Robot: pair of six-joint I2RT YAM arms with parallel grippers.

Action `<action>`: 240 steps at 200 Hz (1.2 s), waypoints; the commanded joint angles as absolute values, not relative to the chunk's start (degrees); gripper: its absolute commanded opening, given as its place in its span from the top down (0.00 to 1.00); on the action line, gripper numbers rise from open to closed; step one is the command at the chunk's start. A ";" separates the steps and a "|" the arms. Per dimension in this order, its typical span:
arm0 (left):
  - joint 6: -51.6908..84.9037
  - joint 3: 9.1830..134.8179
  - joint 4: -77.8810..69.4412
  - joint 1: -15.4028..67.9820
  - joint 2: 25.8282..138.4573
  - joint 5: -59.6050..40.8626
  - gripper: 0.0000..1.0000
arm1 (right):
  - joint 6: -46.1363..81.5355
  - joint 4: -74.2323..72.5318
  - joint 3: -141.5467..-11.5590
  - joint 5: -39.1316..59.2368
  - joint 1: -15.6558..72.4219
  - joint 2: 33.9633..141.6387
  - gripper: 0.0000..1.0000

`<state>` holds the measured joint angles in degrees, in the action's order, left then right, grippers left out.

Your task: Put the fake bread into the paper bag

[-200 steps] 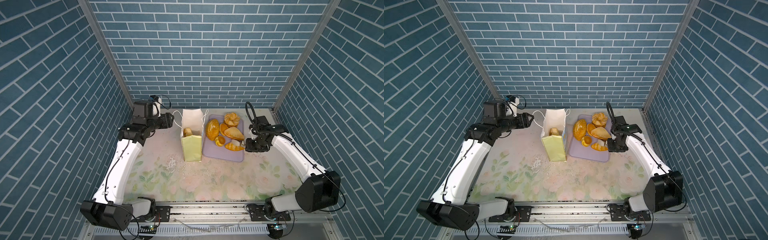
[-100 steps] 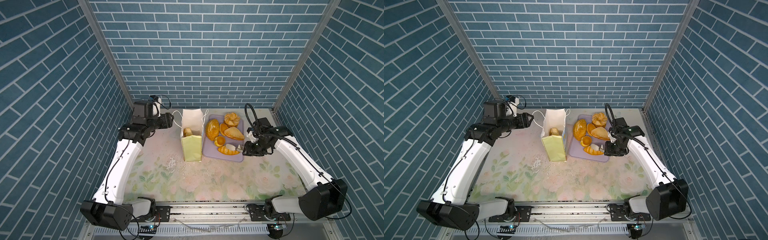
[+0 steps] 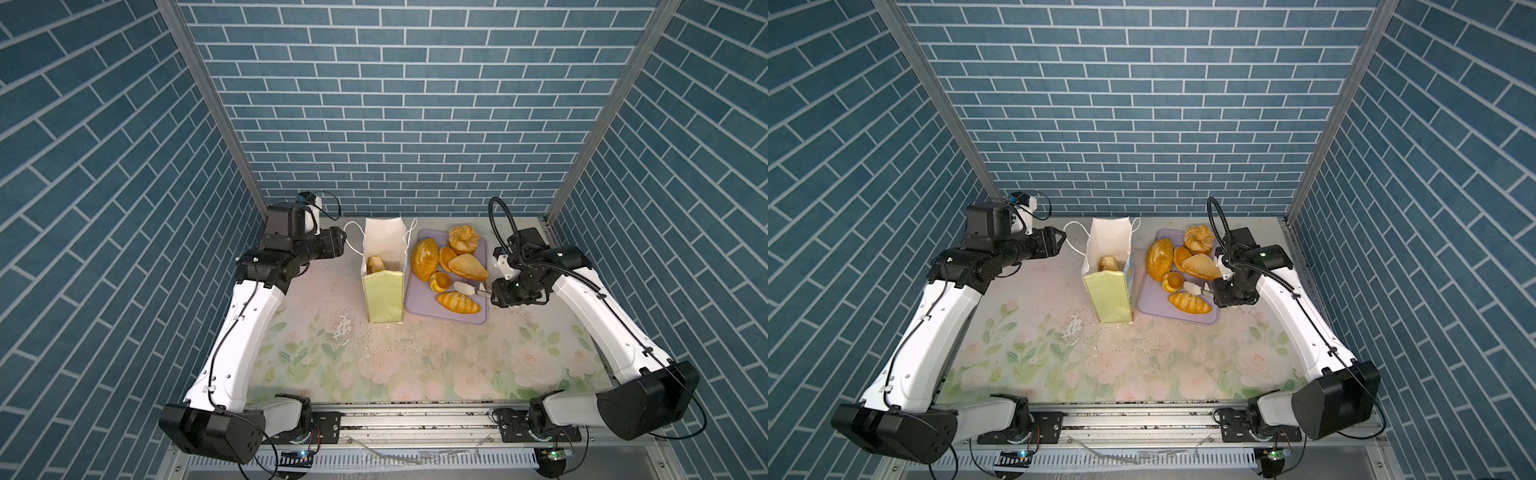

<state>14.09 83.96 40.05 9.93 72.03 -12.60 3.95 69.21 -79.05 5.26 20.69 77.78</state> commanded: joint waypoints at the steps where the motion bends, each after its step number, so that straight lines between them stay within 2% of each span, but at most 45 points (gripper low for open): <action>1: 13.36 83.56 41.11 10.20 71.08 -11.85 0.31 | -2.90 69.53 -78.49 7.08 21.76 77.16 0.49; 63: 13.69 83.68 41.21 10.20 70.69 -12.00 0.31 | -10.37 70.33 -77.19 1.71 25.47 81.26 0.49; 124: 13.82 83.93 41.25 10.19 70.70 -12.13 0.31 | -11.34 63.60 -75.15 -4.19 27.29 84.78 0.53; 179: 14.05 84.15 41.10 10.28 70.86 -12.22 0.31 | -13.21 62.14 -75.19 -4.21 28.81 88.17 0.54; 240: 14.05 83.81 40.78 10.28 70.41 -12.48 0.31 | -13.52 64.98 -74.71 -5.69 31.69 86.62 0.67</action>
